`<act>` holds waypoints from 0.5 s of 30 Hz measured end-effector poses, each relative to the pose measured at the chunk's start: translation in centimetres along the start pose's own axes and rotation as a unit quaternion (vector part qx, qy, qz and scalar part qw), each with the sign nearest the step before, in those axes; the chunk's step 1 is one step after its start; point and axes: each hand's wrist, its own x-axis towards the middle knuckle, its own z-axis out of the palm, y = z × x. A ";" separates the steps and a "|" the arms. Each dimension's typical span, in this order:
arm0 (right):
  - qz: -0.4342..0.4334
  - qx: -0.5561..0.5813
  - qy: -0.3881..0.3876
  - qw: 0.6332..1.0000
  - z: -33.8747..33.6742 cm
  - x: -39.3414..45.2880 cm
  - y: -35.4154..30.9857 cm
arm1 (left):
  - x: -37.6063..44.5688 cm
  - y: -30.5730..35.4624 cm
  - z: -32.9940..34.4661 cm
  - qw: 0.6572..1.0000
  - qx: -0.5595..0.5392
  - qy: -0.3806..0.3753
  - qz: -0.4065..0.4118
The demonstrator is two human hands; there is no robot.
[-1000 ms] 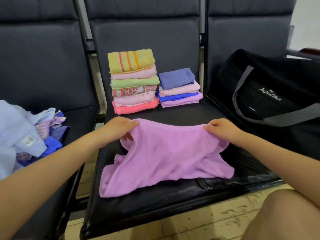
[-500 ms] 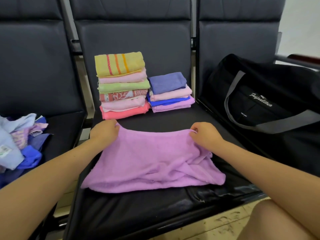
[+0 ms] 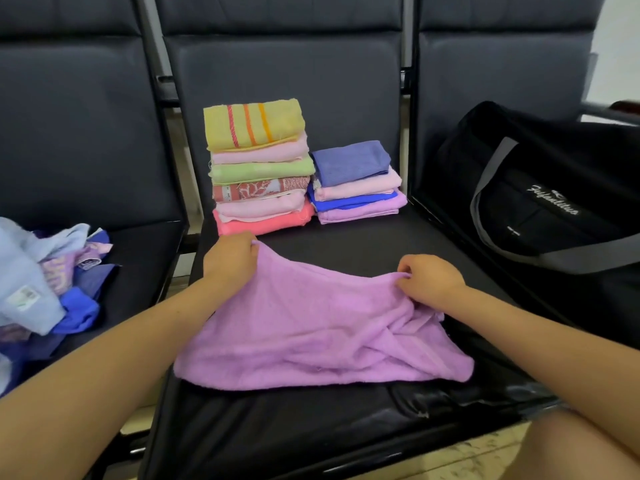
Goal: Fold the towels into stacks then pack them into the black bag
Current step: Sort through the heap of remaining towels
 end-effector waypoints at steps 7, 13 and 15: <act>0.063 0.014 0.017 0.998 -0.2 0.0 1.9 | 0.3 0.0 1.5 0.998 0.029 -0.055 0.002; 0.051 -0.022 -0.027 0.998 -0.7 -0.5 1.3 | 0.1 -0.2 1.2 0.992 0.050 -0.118 0.015; 0.054 -0.020 -0.059 0.997 -0.7 -0.6 1.0 | 0.1 -0.5 0.7 0.988 0.056 -0.140 0.010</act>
